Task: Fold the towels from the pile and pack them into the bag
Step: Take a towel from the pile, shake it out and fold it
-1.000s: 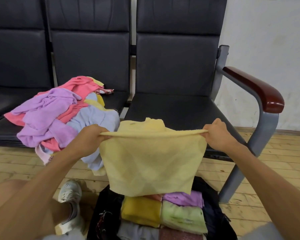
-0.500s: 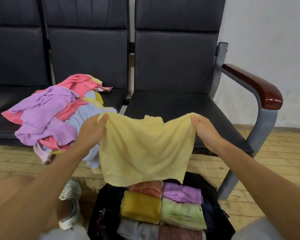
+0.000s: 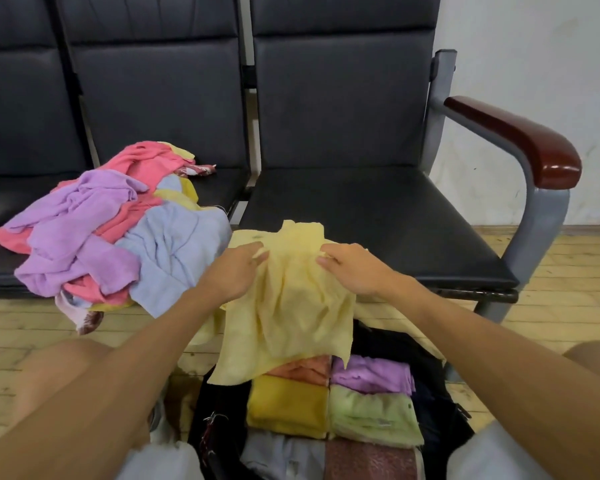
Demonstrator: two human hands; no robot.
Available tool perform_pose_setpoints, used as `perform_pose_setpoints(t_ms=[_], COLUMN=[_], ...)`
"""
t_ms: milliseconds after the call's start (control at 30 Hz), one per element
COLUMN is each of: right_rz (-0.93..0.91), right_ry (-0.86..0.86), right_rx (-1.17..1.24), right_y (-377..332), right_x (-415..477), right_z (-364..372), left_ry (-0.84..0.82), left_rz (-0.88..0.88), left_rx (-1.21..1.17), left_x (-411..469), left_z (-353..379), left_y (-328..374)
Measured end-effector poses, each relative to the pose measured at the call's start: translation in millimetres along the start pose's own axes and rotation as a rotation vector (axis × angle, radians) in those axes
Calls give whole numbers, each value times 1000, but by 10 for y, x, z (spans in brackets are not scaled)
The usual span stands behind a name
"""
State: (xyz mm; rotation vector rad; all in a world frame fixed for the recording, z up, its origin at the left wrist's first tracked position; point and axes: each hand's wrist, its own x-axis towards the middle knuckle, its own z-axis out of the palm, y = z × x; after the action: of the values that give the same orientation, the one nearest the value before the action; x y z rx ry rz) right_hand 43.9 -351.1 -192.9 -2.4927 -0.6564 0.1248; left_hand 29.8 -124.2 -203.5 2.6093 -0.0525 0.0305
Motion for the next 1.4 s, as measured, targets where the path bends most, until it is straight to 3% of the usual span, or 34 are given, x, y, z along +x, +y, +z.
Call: perform_pose_setpoints(t_ms=[200, 300, 433, 567, 800, 900, 1033, 1400], right_rz=[46, 107, 186, 188, 398, 436, 413, 228], right_ry=[186, 179, -20, 39, 509, 618, 679, 672], right_rx=[240, 376, 628, 711, 627, 668, 578, -166], right_y=[-42, -61, -64, -112, 46, 143, 225, 270], right_x=[-74, -201, -423, -571, -472, -469, -487, -567], right_z=[-151, -231, -329, -480, -732, -955, -1065, -1030], left_ry=[219, 86, -221, -183, 272, 461, 620, 773], left_rz=[98, 30, -28, -23, -35, 2, 98, 77], left_rx=[-282, -468, -633, -536, -393, -376, -305, -236], left_x=[-188, -345, -516, -550, -349, -358, -391, -390], left_z=[-121, -158, -247, -313, -447, -537, -634, -718], left_y=[193, 196, 102, 101, -21, -68, -96, -101])
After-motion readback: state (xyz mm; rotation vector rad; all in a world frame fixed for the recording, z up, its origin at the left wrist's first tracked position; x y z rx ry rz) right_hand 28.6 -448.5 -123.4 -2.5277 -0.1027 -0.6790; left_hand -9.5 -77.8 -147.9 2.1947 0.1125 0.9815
